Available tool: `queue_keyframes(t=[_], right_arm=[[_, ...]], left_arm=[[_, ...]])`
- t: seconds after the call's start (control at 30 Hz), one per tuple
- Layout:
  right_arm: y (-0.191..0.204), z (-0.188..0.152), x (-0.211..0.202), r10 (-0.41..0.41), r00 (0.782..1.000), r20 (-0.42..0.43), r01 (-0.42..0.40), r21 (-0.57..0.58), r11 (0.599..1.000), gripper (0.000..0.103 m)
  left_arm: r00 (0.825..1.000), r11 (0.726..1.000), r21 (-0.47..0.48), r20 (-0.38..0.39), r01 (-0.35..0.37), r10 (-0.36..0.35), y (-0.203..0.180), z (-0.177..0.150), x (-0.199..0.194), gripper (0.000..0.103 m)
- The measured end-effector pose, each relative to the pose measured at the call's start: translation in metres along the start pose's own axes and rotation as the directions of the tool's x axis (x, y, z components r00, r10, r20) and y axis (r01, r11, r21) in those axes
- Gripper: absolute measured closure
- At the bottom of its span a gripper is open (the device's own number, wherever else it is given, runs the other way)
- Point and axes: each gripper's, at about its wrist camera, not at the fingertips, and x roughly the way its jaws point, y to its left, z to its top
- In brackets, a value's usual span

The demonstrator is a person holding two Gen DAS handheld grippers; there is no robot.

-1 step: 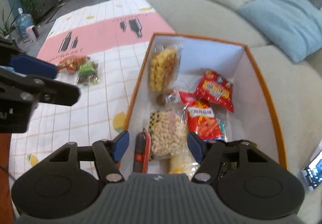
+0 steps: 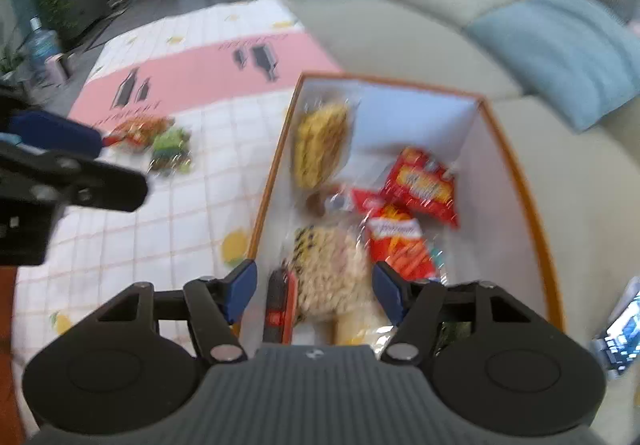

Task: Organize snacks
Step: 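Move both tools back toward the green raisin bag and Mimi bag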

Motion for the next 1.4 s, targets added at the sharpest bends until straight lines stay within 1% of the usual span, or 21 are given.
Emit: queue_keyframes(t=[0.07,0.2,0.3,0.37,0.5,0.63,0.7,0.8,0.87,0.93,1.0,1.07,1.3,1.4], right_arm=[[0.005,0.0,-0.008,0.026,0.999,0.048,-0.028,0.035,0.999,0.035],[0.021,0.002,-0.017,0.035,0.993,0.113,-0.043,0.073,0.996,0.035],[0.035,0.001,-0.019,0.08,0.984,0.157,-0.1,0.122,0.987,0.035],[0.045,0.0,-0.017,0.105,0.98,0.167,-0.13,0.144,0.981,0.035],[0.071,-0.002,-0.009,0.118,0.98,0.162,-0.141,0.133,0.981,0.035],[0.088,-0.006,0.005,0.153,0.979,0.135,-0.17,0.123,0.978,0.035],[0.094,-0.007,0.015,0.156,0.98,0.123,-0.17,0.112,0.979,0.035],[0.101,-0.004,0.031,0.151,0.983,0.103,-0.161,0.1,0.982,0.035],[0.104,0.001,0.042,0.151,0.985,0.089,-0.16,0.097,0.982,0.035],[0.107,0.008,0.054,0.156,0.985,0.075,-0.163,0.093,0.982,0.034],[0.11,0.014,0.065,0.161,0.985,0.064,-0.166,0.086,0.982,0.033],[0.112,0.02,0.076,0.161,0.985,0.057,-0.165,0.079,0.983,0.029],[0.117,0.043,0.111,0.155,0.987,0.035,-0.157,0.06,0.986,0.028],[0.121,0.05,0.126,0.161,0.987,0.025,-0.162,0.055,0.985,0.028]], left_arm=[[1.0,1.0,-0.011,0.02,-0.02,0.02,0.009,-0.007,-0.006,0.044],[0.997,0.998,-0.037,0.061,-0.051,0.053,0.027,-0.021,-0.014,0.043],[0.992,0.995,-0.044,0.092,-0.086,0.09,0.041,-0.034,-0.018,0.042],[0.989,0.993,-0.05,0.098,-0.104,0.108,0.051,-0.04,-0.017,0.042],[0.985,0.987,-0.065,0.074,-0.149,0.153,0.075,-0.056,-0.01,0.042],[0.975,0.973,-0.094,0.04,-0.212,0.216,0.103,-0.069,0.001,0.042],[0.976,0.971,-0.11,0.034,-0.211,0.215,0.116,-0.075,0.004,0.042],[0.976,0.973,-0.099,0.041,-0.209,0.214,0.127,-0.08,0.011,0.041],[0.974,0.971,-0.101,0.047,-0.215,0.221,0.134,-0.082,0.018,0.04],[0.976,0.972,-0.112,0.04,-0.208,0.213,0.141,-0.083,0.025,0.04],[0.978,0.971,-0.127,0.033,-0.201,0.207,0.148,-0.082,0.033,0.04],[0.978,0.971,-0.132,0.028,-0.201,0.206,0.155,-0.081,0.042,0.04],[0.979,0.971,-0.14,0.029,-0.194,0.2,0.171,-0.074,0.069,0.04],[0.98,0.97,-0.147,0.017,-0.193,0.198,0.179,-0.071,0.081,0.04]])
